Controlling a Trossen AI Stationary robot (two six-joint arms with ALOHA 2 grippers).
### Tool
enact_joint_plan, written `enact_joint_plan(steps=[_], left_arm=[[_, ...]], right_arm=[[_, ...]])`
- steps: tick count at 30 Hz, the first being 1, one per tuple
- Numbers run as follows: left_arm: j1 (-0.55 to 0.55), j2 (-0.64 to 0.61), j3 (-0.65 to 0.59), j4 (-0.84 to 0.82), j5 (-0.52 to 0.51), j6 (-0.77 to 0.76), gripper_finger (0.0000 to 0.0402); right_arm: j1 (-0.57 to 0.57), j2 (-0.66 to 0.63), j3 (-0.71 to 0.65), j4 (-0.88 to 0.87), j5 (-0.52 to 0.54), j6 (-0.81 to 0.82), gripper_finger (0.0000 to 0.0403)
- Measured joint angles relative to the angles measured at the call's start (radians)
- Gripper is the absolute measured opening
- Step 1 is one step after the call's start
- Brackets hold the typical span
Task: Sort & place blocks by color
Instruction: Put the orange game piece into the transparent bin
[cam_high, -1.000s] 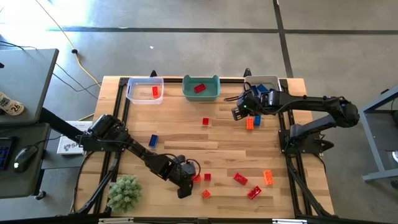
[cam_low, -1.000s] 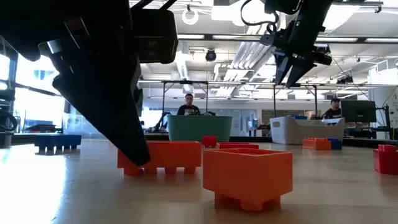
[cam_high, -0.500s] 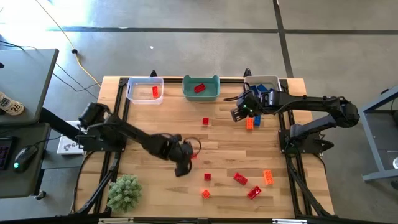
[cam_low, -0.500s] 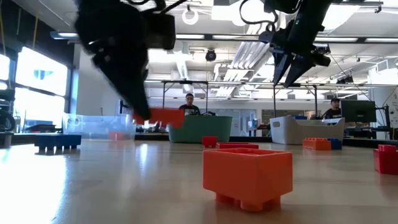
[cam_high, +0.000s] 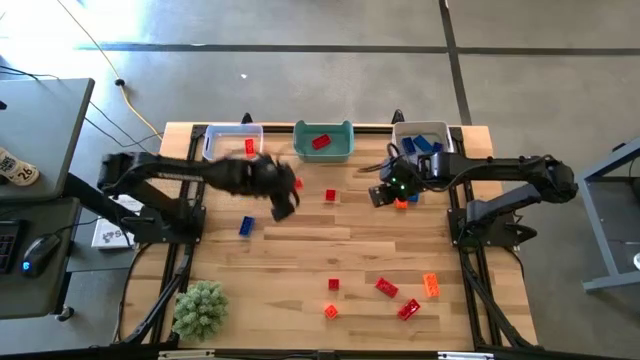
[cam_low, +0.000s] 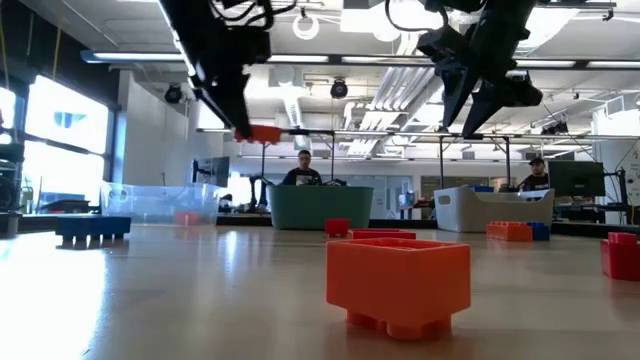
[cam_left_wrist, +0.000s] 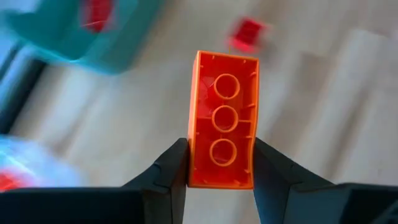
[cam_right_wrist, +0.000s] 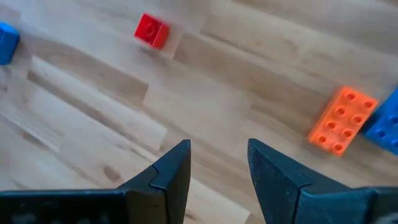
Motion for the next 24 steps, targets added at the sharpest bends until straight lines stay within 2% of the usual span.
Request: enact_joint_plan(steps=[5,13,19,24], left_arm=[[0.198,-0.059,0.002,-0.059,0.0,0.065,0.0111],[0.491,-0.076,0.002,-0.181,0.011,0.151,0.0111],[0.65,-0.053,0.002,-0.185,0.017,0.178,0.0113],[0.738,-0.015,0.002,-0.189,0.096,0.187,0.0118]], right_arm=[[0.086,0.0,0.0,0.002,-0.002,0.078,0.0146],[0.225,0.0,0.0,0.006,-0.059,0.129,0.0146],[0.292,0.0,0.0,0.006,-0.072,0.177,0.0146],[0.34,0.0,0.0,0.006,-0.071,0.203,0.0152]])
